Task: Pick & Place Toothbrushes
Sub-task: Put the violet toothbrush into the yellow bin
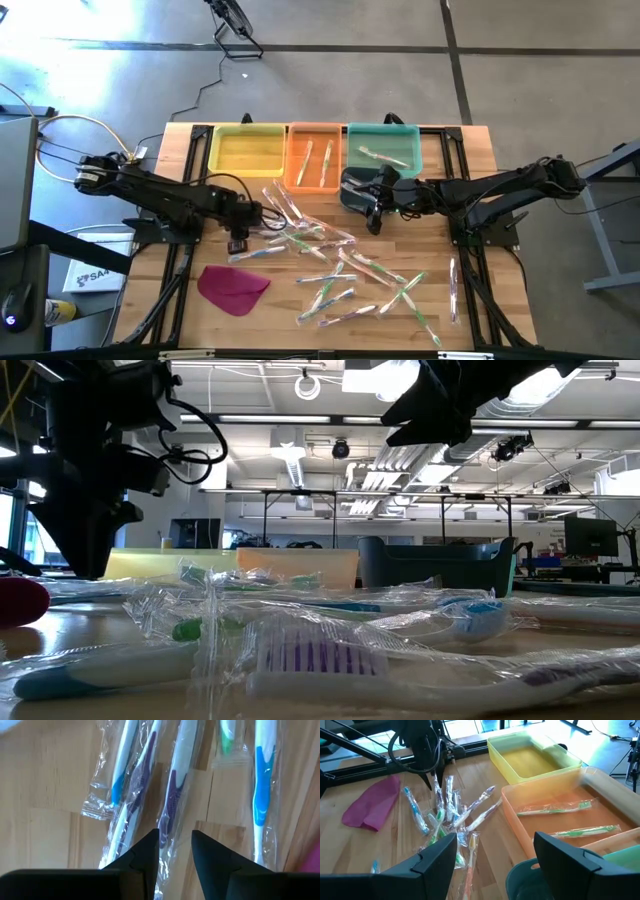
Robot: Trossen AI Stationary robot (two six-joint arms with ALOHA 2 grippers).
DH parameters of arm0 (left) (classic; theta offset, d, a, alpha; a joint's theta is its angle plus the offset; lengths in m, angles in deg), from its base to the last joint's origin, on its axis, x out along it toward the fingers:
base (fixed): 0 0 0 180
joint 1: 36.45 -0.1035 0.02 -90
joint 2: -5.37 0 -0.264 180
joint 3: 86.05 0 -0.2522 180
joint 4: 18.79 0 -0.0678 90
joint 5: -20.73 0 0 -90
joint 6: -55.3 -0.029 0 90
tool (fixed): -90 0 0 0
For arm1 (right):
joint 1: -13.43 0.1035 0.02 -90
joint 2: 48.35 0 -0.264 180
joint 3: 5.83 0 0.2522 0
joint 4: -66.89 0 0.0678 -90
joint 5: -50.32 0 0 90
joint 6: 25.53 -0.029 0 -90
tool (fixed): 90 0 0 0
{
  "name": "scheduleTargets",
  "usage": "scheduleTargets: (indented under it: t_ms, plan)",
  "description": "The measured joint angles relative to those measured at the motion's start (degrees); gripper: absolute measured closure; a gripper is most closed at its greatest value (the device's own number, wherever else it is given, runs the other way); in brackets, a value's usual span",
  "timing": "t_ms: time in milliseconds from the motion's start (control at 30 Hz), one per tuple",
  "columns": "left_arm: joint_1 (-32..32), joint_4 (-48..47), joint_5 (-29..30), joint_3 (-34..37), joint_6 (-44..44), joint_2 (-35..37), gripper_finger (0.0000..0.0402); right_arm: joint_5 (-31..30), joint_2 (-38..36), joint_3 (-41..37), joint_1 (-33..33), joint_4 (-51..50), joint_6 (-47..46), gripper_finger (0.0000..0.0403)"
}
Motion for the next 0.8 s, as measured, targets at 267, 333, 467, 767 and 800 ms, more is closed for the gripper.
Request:
scheduleTargets:
  t_ms: [267,333,467,767,800]
  plan:
    - [0.02,1.30,0.04,0.00,-0.01,-3.35,0.0290,0.00,0.00,0.00,0.00,-0.25,0.00,0.0144]
    - [0.02,1.75,0.04,0.00,-0.01,-4.38,0.0290,0.00,0.00,0.00,0.00,-0.46,0.00,0.0144]
    - [0.02,3.54,0.06,0.00,-0.01,-6.31,0.0290,0.00,0.00,0.00,0.00,-0.84,-0.24,0.0144]
    - [0.02,5.49,0.30,-0.21,0.01,-9.17,0.0290,0.00,0.00,0.00,0.00,-1.60,-0.42,0.0144]
    - [0.02,5.58,0.30,-0.22,0.01,-9.48,0.0291,0.00,0.00,0.00,0.00,-1.70,-0.42,0.0144]
